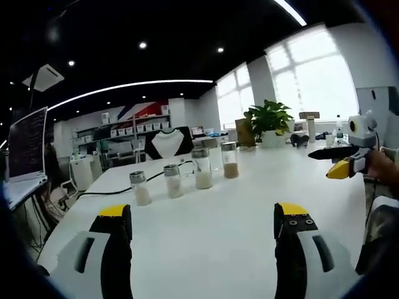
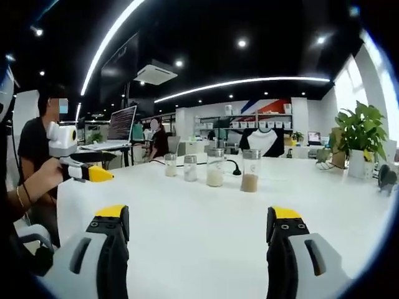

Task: Rotate the seasoning bottle until the label or dispensing opening points toward the visible target arrow and the bottle remains upright within the marked orientation range

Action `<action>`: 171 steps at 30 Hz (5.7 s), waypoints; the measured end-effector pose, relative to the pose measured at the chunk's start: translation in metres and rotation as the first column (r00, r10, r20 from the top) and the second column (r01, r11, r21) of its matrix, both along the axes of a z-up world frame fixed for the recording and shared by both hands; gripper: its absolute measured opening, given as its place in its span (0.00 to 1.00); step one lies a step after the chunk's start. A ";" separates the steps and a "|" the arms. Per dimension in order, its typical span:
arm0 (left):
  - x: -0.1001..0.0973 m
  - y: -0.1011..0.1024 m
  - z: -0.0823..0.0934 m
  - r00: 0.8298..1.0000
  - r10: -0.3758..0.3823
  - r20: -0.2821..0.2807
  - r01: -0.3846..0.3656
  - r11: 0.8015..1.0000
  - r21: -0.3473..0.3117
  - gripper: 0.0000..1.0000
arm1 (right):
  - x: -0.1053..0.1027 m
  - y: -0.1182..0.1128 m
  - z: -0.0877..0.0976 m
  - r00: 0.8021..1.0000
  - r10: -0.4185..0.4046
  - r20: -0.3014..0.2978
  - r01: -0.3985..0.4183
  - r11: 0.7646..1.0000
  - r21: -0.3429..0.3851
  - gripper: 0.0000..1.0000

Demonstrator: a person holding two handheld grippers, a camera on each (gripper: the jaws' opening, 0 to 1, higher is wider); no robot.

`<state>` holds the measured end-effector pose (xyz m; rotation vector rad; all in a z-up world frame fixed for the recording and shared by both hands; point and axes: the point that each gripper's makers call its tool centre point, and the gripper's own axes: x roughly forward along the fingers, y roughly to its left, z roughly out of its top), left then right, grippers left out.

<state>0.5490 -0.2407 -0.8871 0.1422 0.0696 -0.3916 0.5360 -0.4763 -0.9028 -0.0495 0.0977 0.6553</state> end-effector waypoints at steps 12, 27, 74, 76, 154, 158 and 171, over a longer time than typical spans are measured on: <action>0.029 -0.026 0.000 0.995 -0.102 -0.017 0.102 0.994 -0.032 1.00 | 0.024 0.006 -0.002 1.000 0.026 -0.005 -0.026 1.000 -0.015 0.91; 0.056 -0.059 0.026 0.979 -0.200 0.035 0.201 0.980 -0.002 1.00 | 0.059 0.009 0.021 0.997 0.039 0.068 -0.037 0.999 -0.027 0.87; 0.159 -0.053 0.000 0.996 -0.090 -0.026 0.089 0.995 -0.037 0.98 | 0.137 0.010 0.018 0.999 -0.040 0.017 0.039 0.998 0.038 0.84; 0.163 -0.041 0.002 0.998 -0.063 -0.027 0.062 0.997 -0.047 0.98 | 0.136 0.010 0.018 0.999 -0.040 0.019 0.039 0.999 0.035 0.84; 0.245 0.088 -0.036 0.986 0.168 -0.012 -0.169 0.981 -0.091 0.34 | 0.051 0.024 0.035 0.998 0.057 0.039 -0.057 0.998 -0.005 0.83; 0.243 0.086 -0.033 0.987 0.161 -0.004 -0.161 0.984 -0.081 0.34 | 0.044 0.028 0.032 0.993 0.121 0.020 -0.121 0.992 0.044 0.84; 0.231 0.085 -0.009 0.993 0.114 0.039 -0.109 0.989 -0.102 0.34 | 0.037 0.025 0.032 0.986 0.168 0.011 -0.168 0.979 0.113 0.87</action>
